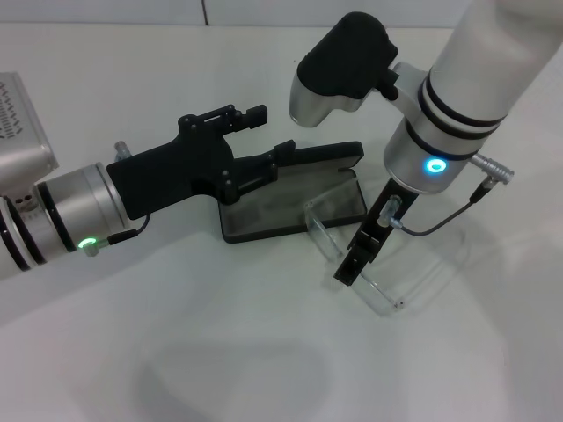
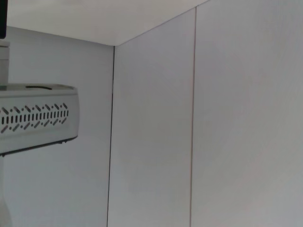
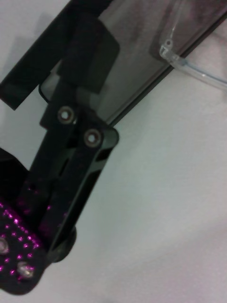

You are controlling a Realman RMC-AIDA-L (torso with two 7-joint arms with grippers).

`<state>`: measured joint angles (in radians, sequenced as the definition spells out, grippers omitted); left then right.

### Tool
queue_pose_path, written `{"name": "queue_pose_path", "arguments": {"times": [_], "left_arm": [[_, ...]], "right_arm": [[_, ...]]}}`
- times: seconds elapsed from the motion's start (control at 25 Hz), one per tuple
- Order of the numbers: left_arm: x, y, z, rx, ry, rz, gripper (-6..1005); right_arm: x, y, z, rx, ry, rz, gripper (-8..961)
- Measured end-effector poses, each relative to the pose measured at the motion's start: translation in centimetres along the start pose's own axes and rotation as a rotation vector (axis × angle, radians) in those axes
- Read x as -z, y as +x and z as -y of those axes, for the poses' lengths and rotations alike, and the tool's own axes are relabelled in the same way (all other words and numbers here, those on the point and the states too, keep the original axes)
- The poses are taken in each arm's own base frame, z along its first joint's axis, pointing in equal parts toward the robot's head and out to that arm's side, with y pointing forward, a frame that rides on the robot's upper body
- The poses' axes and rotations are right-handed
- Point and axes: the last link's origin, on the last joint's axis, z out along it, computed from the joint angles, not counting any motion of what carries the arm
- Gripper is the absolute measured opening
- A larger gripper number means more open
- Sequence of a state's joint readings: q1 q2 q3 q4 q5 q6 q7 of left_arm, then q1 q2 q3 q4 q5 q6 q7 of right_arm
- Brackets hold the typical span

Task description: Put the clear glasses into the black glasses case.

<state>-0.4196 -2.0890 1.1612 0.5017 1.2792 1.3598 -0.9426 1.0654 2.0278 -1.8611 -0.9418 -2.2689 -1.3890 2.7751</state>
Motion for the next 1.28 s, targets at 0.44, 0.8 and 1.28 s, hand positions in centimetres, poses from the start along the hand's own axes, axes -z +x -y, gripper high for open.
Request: {"name": "queue_pose_path", "arguments": {"times": [0.44, 0.8, 1.28], "left_arm": [[-0.1, 0.0, 0.0, -0.001, -0.003, -0.001, 593], [-0.3, 0.0, -0.3, 0.006, -0.012, -0.006, 592], [-0.5, -0.2, -0.7, 0.013, -0.028, -0.002, 591]], "right_arm": [[-0.8, 0.3, -0.1, 0.007, 0.008, -0.002, 752], [-1.3, 0.7, -0.1, 0.020, 0.021, -0.017, 478], [-1.5, 1.1, 0.3, 0.040, 0.041, -0.022, 297]]}}
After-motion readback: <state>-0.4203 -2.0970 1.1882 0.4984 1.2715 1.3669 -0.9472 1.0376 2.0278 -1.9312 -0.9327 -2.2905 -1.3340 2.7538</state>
